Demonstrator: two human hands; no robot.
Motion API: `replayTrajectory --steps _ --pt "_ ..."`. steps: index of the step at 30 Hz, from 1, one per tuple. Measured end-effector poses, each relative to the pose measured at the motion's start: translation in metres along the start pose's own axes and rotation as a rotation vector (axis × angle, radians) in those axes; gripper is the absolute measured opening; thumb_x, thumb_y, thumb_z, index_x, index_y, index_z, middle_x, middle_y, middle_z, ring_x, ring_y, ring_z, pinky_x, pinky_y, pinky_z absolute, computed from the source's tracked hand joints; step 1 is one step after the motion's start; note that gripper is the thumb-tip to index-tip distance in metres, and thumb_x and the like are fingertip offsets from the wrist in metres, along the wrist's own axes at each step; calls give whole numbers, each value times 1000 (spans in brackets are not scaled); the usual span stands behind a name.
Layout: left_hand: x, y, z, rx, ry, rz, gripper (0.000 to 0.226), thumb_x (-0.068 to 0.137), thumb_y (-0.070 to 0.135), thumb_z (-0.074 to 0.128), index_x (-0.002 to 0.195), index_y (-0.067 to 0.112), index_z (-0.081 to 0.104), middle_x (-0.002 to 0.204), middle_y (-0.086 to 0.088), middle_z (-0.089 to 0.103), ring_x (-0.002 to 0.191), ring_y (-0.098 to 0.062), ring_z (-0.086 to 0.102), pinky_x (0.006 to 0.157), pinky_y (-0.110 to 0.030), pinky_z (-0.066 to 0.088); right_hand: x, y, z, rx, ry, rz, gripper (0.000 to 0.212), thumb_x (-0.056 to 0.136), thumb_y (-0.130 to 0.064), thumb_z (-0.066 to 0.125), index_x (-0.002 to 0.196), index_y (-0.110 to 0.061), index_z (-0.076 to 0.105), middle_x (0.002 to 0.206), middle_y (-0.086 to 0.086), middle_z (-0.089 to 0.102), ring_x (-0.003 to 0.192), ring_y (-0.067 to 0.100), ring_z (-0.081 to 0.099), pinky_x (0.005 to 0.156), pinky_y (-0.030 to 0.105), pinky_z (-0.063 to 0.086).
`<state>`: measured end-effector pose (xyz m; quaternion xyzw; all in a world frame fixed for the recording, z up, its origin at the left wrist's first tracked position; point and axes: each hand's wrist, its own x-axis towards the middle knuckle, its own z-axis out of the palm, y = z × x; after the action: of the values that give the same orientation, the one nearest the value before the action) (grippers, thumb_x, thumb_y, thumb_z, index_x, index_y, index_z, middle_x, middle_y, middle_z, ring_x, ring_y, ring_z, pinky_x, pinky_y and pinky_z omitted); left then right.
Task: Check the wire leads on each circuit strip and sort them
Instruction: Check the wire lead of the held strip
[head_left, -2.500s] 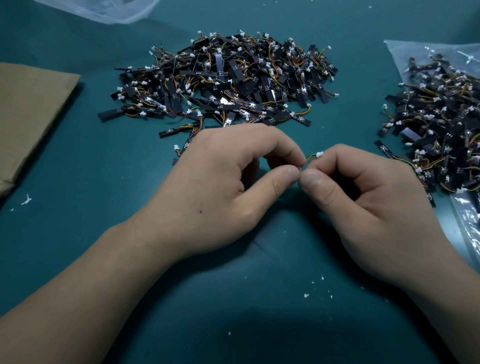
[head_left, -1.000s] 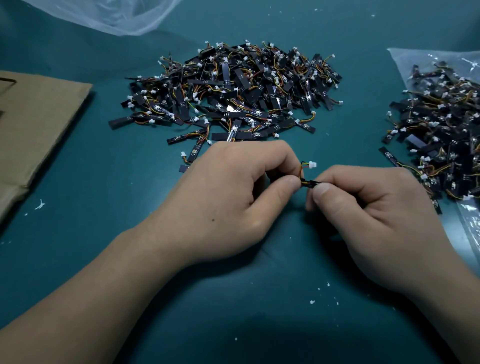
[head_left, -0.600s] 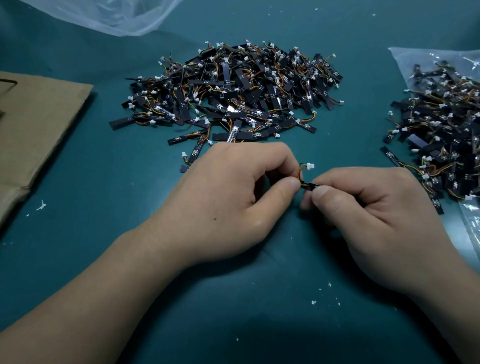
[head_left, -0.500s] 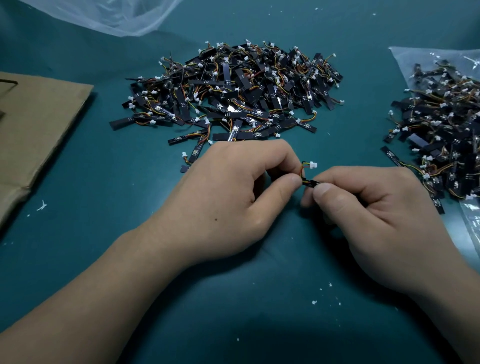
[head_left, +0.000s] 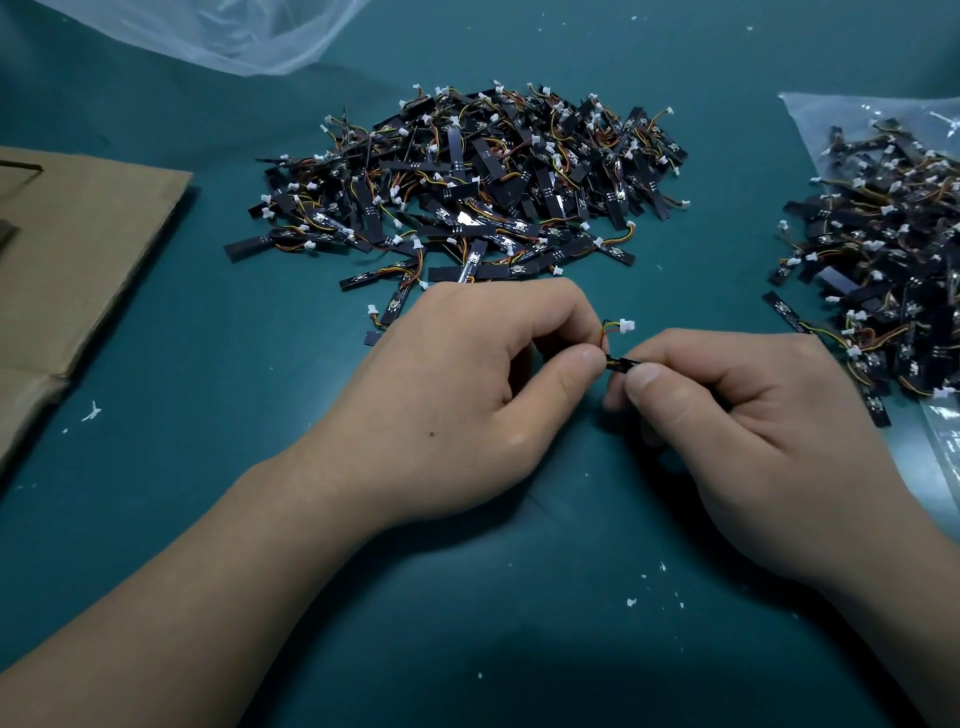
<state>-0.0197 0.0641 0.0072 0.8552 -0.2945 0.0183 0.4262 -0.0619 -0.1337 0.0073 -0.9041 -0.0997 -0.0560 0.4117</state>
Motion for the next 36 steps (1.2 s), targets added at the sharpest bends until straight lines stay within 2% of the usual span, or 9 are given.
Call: replayTrajectory --steps 5,11,15,23,29,33,36 --pt "0 0 2 72 -29 12 10 96 32 60 88 28 65 67 14 58 62 -11 54 60 -32 43 0 0 -1 7 -22 11 28 88 -41 49 76 -26 71 58 5 59 58 22 59 55 42 47" --pt "-1 1 0 2 -30 -6 11 96 28 58 86 25 62 64 13 55 58 -12 55 55 -32 42 -1 -1 -1 22 -23 7 28 90 -41 48 77 -26 68 59 5 58 58 22 57 57 44 48" --pt "0 0 0 41 -23 -12 12 97 27 58 87 25 64 61 15 51 59 -6 49 57 -25 35 0 -1 -1 -7 -23 21 28 90 -41 48 78 -28 69 59 4 59 57 22 58 58 43 49" --pt "0 0 1 59 -18 -11 12 97 27 58 86 26 63 60 16 49 60 -4 48 57 -21 33 0 0 0 -12 -20 25 31 89 -42 48 74 -24 68 58 6 59 56 24 57 56 43 48" --pt "-1 0 1 20 -19 -28 12 96 29 57 85 25 63 63 12 58 61 -9 56 57 -31 42 0 0 0 -18 -19 31 29 90 -41 48 75 -27 69 59 5 60 57 23 59 57 43 49" --pt "-1 1 1 18 -35 -29 13 95 29 58 83 24 63 62 9 57 59 -12 54 55 -31 41 0 1 0 -19 -28 32 34 89 -41 47 72 -19 67 58 6 59 57 23 57 56 43 48" --pt "-1 1 0 -4 -49 -26 11 94 27 59 83 24 62 62 8 56 59 -14 54 55 -31 41 0 1 0 -23 -21 32 31 89 -41 47 73 -22 67 59 5 60 57 23 57 57 43 49"
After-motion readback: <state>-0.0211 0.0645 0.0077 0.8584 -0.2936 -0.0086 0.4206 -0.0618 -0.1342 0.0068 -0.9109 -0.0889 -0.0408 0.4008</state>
